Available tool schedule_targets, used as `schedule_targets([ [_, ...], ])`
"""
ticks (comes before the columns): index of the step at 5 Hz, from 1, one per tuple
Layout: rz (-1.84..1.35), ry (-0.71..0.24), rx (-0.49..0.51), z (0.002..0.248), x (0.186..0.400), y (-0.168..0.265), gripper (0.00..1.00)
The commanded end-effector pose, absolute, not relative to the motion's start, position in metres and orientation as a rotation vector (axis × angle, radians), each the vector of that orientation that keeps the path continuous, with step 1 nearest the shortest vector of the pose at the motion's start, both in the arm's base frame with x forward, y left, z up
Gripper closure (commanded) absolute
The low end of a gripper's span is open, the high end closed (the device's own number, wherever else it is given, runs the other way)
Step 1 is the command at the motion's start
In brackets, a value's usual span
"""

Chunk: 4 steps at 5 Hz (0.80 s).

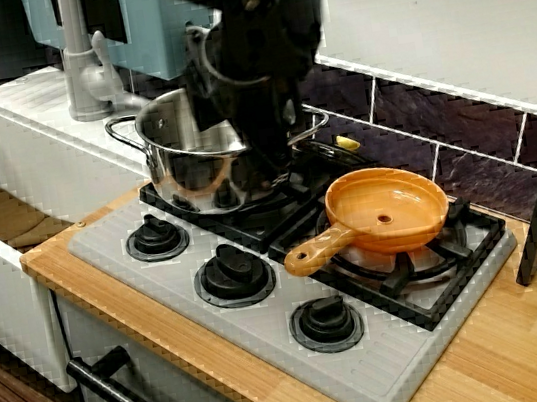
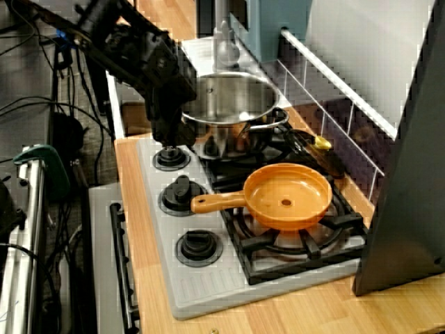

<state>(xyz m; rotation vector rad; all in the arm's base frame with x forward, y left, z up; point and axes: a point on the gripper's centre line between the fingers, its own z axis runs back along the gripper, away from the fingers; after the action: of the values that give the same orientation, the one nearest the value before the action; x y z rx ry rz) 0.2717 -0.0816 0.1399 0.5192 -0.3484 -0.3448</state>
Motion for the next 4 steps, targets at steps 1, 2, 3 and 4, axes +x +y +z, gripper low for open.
schedule_targets([
  [1, -0.519, -0.443, 0.214, 0.178, 0.274, -0.102, 0.00],
  [2, -0.547, -0.458, 0.109, 0.164, 0.276, -0.106, 0.00],
  [3, -0.543, -0.428, 0.053, 0.150, 0.280, -0.107, 0.00],
  [4, -0.525, -0.410, 0.072, 0.134, 0.281, -0.111, 0.00],
])
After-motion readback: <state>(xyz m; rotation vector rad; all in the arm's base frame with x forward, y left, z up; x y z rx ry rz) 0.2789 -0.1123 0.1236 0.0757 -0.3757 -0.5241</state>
